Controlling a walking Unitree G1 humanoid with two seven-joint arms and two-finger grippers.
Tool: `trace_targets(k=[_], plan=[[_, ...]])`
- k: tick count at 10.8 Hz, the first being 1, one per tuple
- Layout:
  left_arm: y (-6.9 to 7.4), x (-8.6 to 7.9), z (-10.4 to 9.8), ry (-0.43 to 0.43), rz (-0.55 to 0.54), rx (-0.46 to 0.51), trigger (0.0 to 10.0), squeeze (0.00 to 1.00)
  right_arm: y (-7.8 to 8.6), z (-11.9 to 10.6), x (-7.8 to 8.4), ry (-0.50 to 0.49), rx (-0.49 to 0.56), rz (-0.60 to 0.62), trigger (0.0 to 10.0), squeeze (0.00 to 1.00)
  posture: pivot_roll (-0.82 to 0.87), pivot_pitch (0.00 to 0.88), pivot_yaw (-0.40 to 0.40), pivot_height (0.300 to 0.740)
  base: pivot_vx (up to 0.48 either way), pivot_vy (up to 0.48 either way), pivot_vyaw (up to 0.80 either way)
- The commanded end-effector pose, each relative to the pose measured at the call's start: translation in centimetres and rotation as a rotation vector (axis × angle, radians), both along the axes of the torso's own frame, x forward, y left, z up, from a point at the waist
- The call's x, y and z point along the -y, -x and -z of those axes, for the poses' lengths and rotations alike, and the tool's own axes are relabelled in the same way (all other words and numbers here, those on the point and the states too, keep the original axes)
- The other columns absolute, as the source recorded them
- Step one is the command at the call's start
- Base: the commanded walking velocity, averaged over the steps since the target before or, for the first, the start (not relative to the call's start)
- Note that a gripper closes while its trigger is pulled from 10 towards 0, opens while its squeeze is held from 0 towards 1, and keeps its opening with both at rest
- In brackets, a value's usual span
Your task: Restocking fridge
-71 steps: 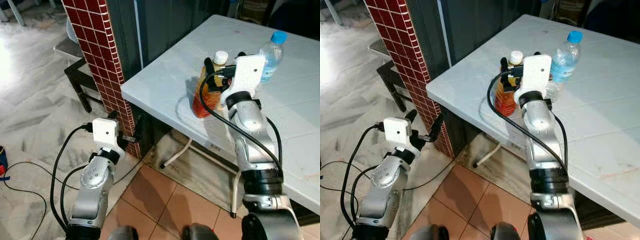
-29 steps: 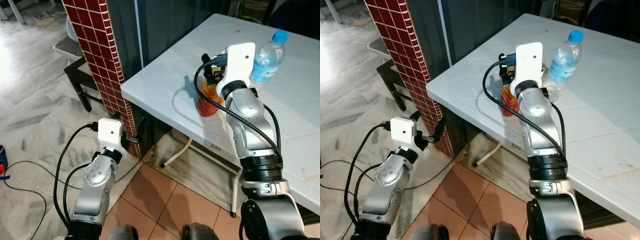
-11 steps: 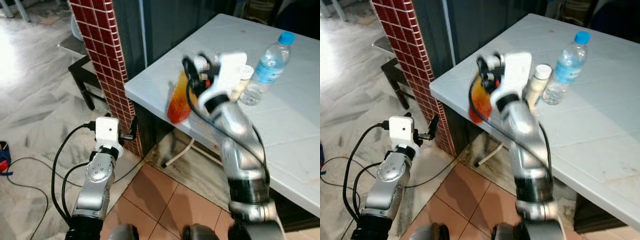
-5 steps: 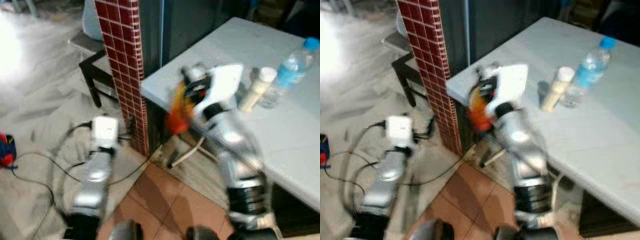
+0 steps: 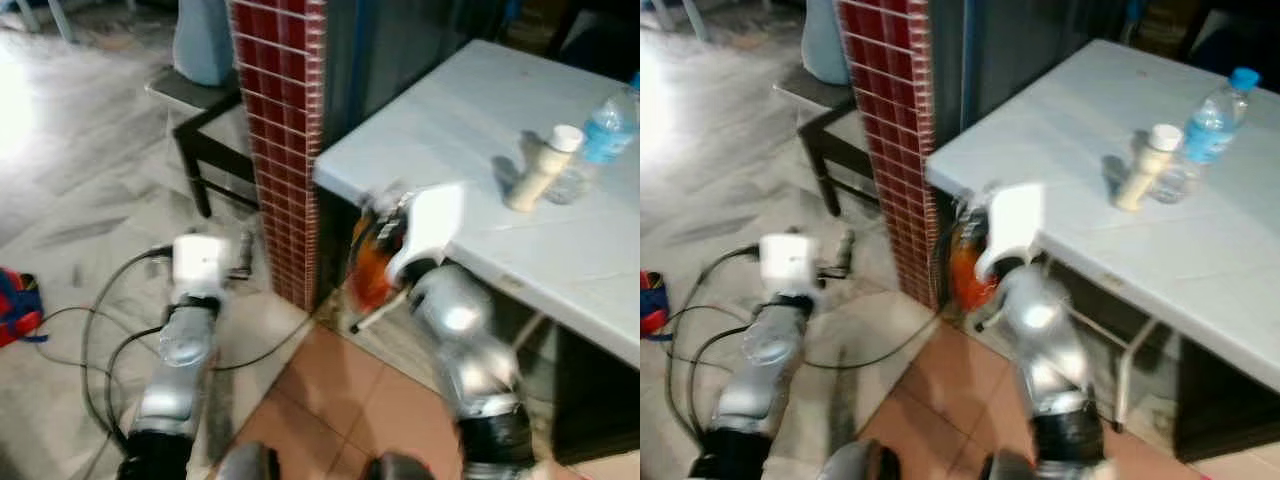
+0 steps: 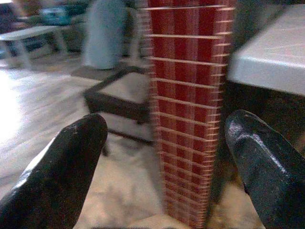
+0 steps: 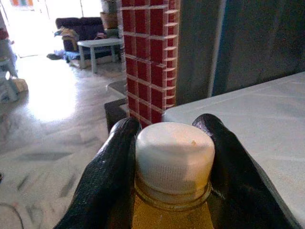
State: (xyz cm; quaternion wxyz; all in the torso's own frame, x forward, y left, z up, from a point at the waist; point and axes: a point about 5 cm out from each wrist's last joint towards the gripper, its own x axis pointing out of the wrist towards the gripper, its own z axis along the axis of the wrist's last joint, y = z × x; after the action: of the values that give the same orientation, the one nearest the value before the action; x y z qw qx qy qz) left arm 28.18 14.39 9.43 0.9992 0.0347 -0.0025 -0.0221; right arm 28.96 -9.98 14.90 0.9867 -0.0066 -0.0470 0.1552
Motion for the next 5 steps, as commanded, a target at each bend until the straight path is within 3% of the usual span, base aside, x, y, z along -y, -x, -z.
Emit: trace_targets(k=[1,2,3,5], plan=[[0.3,0.4,-0.3,-0.003,0.007,0.018,10.0,0.00,0.2,0.1,1.3,0.052,0.028,0.051,10.0,0.00,-0.05,0.017,0.044,0.740,0.000,0.000,0.00],[0.5,0.2,-0.2,0.000,-0.012,0.016,10.0,0.00,0.6,0.7,1.6,0.058,-0.012,0.056,10.0,0.00,-0.05,0.016,0.046,0.740,0.000,0.000,0.00],[1.0,-0.3,0.1,-0.007,-0.036,0.006,10.0,0.00,1.7,1.2,2.7,0.076,0.020,0.101,10.0,0.00,-0.05,0.011,0.055,0.740,0.000,0.000,0.80],[0.9,-0.1,0.1,-0.015,-0.020,0.000,10.0,0.00,2.0,1.6,2.7,0.062,0.014,0.101,10.0,0.00,-0.06,0.014,0.059,0.740,0.000,0.000,0.80]])
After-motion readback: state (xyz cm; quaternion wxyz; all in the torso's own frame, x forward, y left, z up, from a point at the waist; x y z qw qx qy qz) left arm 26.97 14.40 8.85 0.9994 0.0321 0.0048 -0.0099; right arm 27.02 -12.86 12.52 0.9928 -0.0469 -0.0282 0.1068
